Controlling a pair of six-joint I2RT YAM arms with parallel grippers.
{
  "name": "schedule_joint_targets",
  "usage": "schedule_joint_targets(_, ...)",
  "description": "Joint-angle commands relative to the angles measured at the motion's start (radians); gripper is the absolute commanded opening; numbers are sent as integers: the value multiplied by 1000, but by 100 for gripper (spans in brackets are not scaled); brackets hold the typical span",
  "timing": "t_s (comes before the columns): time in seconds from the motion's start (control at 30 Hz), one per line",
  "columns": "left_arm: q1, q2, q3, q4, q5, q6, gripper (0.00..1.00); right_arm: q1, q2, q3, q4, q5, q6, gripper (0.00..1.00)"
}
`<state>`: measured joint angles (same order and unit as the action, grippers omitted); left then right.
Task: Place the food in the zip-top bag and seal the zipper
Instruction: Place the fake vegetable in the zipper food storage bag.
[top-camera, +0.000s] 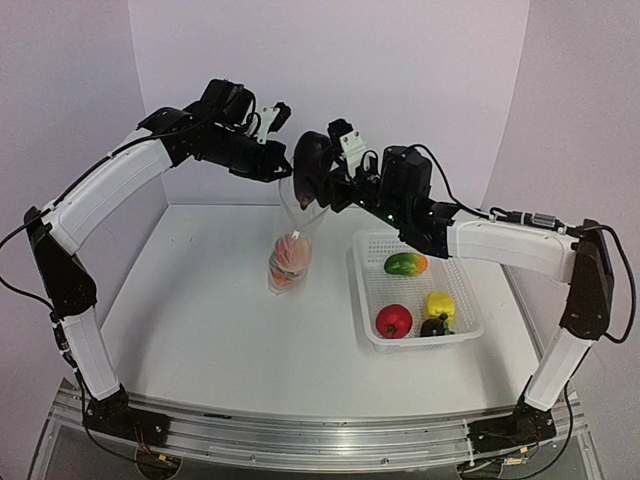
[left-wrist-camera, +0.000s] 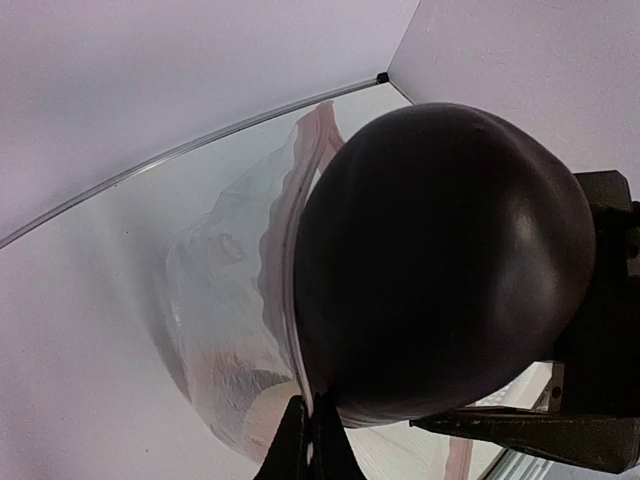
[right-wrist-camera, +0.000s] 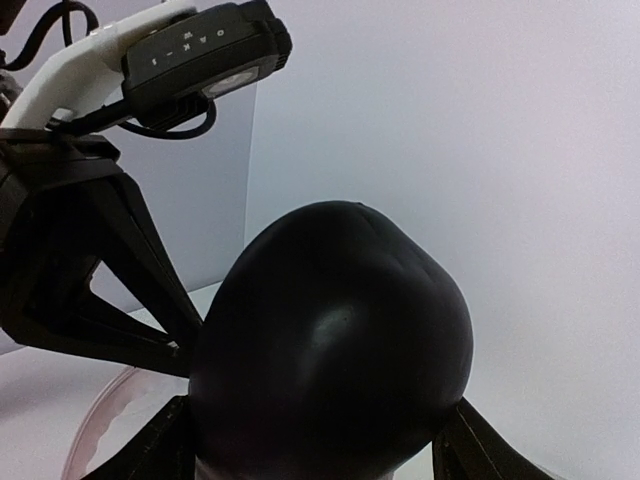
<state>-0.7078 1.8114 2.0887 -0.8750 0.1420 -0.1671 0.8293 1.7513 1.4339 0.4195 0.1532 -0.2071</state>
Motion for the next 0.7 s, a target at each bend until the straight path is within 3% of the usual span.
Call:
schedule_joint_targets(0.0, 6, -13, 65, 33, 75, -36, 0, 14, 23, 33, 7, -7, 19, 0)
schedule_joint_targets(0.2, 27, -8, 75, 47, 109, -80, 0, 45, 44, 66, -212, 66, 5, 0)
schedule_joint_targets(0.27, 28, -7, 77, 50, 124, -83, 0, 51, 54, 90, -308, 99, 25, 11)
schedule_joint_targets(0.4, 28, -4, 73, 48, 132, -87, 0, 52, 54, 151, -471, 137, 86, 45)
schedule_joint_targets(0.57, 31, -6, 62, 45, 157, -97, 0, 52, 93, 378, -775, 221, 172, 88)
schedule_joint_targets(0.67, 41, -8, 57, 45, 171, -107, 0, 56, 130, 569, -963, 241, 248, 91)
